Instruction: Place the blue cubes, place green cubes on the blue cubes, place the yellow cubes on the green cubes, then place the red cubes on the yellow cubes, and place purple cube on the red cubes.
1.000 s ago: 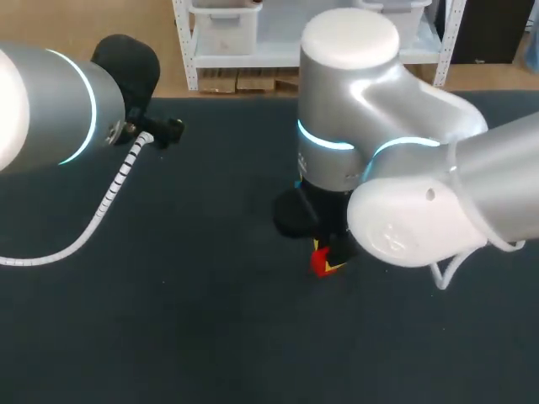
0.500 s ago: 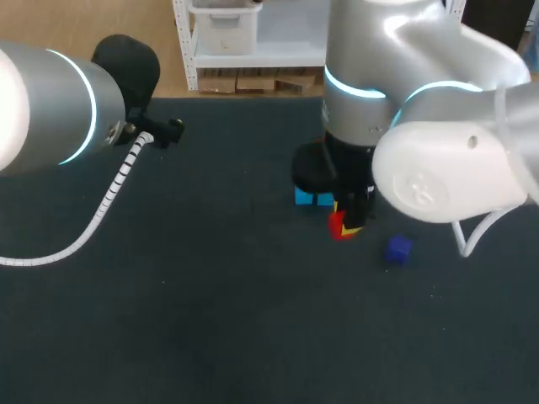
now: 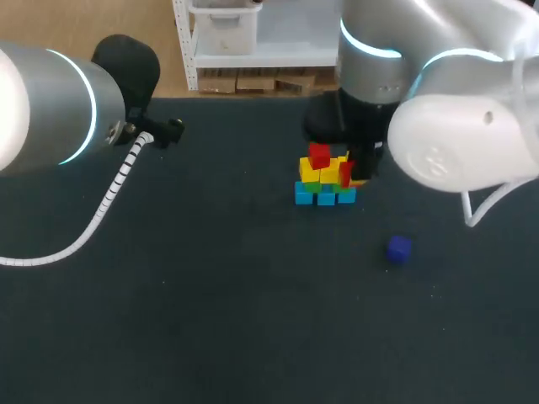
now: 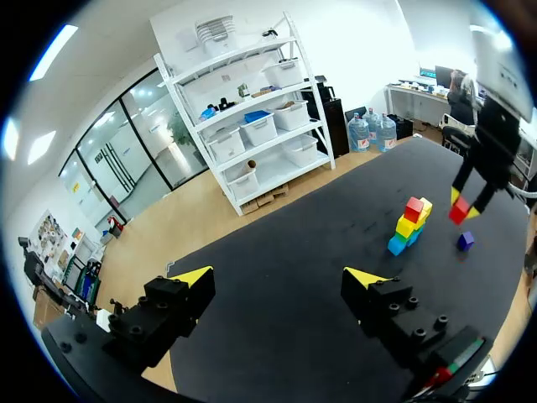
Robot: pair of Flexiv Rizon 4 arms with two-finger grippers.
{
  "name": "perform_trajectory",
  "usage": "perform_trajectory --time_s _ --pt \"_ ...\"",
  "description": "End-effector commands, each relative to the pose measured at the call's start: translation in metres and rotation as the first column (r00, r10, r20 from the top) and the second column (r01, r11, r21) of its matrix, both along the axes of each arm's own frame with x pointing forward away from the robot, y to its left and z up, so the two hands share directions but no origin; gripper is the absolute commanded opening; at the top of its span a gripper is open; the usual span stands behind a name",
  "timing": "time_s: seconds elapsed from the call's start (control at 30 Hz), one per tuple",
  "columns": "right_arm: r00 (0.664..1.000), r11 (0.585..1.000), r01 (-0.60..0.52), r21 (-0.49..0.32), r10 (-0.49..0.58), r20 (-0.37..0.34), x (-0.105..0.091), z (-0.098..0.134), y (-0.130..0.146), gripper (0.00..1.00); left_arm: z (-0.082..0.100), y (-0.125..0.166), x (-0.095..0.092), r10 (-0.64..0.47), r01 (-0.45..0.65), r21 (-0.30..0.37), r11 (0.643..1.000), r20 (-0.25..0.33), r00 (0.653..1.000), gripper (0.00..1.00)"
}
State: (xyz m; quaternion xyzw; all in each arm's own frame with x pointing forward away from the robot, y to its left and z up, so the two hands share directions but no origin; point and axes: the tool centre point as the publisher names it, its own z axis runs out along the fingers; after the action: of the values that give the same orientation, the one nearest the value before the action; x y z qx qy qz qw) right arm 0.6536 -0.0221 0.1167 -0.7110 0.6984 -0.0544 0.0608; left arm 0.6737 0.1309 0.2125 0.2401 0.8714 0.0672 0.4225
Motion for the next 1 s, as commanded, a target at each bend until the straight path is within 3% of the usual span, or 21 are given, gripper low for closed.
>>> perform_trajectory --time_s 0.03,0.23,0.6,1.0 --pt "0.999 0.999 0.031 -0.011 -0.031 0.007 0.022 -0.001 -0.001 0.00 0.000 0.001 0.001 -0.004 0.004 -0.001 1.000 -0.004 1.000 1.00" --pt "0.998 0.998 0.068 0.001 -0.068 0.006 0.044 -0.002 0.005 0.00 0.000 0.001 0.001 -0.004 0.004 -0.001 1.000 -0.004 1.000 1.00" --pt "0.995 0.995 0.095 -0.005 -0.096 -0.010 0.065 -0.015 0.010 0.00 0.000 0.001 0.001 -0.004 0.004 -0.001 1.000 -0.004 1.000 1.00" --pt "0.994 0.993 0.111 -0.033 -0.111 -0.010 0.074 -0.021 0.007 0.00 0.000 0.001 0.001 -0.004 0.004 -0.001 1.000 -0.004 1.000 1.00"
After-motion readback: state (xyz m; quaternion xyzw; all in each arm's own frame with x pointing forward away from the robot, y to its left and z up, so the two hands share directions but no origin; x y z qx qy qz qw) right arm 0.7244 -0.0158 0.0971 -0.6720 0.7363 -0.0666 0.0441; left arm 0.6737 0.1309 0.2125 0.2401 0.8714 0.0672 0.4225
